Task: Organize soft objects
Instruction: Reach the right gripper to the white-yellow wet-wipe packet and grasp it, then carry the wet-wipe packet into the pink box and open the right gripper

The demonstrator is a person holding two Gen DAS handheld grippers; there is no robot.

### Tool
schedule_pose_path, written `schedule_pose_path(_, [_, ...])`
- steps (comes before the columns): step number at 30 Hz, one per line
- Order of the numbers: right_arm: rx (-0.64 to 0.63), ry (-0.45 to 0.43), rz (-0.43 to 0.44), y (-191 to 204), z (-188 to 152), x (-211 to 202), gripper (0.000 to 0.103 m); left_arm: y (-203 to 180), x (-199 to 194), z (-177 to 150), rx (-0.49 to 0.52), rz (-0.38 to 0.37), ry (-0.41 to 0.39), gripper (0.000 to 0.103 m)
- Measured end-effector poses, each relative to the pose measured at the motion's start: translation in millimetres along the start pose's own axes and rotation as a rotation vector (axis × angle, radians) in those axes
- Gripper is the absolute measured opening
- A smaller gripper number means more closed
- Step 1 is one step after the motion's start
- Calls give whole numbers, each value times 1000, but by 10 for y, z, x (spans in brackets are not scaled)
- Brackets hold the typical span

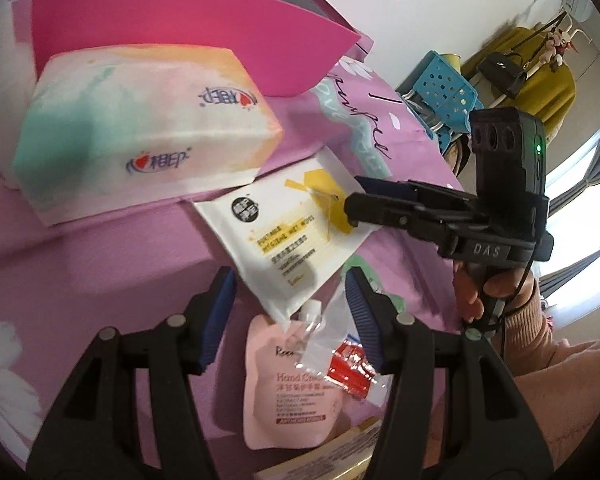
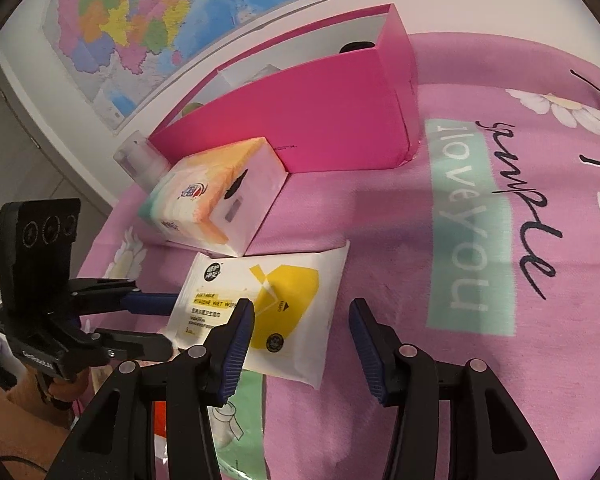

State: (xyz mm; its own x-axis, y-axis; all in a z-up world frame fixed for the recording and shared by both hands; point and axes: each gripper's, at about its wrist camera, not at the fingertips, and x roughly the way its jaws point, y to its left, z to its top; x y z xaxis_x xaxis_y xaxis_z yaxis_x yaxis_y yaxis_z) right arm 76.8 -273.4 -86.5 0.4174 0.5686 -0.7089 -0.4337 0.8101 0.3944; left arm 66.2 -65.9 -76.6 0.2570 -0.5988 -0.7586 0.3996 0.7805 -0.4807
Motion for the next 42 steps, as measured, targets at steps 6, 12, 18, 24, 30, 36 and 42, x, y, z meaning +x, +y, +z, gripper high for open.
schedule_pose_path(6, [-8, 5, 28, 41, -30, 13, 49, -23, 38, 17, -2, 9, 5, 55])
schedule_pose_path(12, [5, 0, 11, 20, -78, -21, 30, 10, 19, 17, -18, 18, -8, 49])
schedule_pose_path(18, [34, -22, 24, -7, -142, -120, 22, -21, -17, -10, -8, 21, -22, 49])
schedule_pose_path(24, [37, -59, 25, 38, -161, -255, 18, -109, -48, -36, 7, 19, -35, 49])
schedule_pose_path(30, [26, -78, 34, 82, -167, -337, 17, -214, -118, -88, 20, 27, -52, 49])
schedule_pose_path(36, [14, -96, 43, 98, -160, -414, 17, -326, -214, -68, 54, 50, -82, 49])
schedule_pose_path(42, [-11, -117, 26, 159, -142, -493, 17, -395, -301, -20, 76, 63, -112, 49])
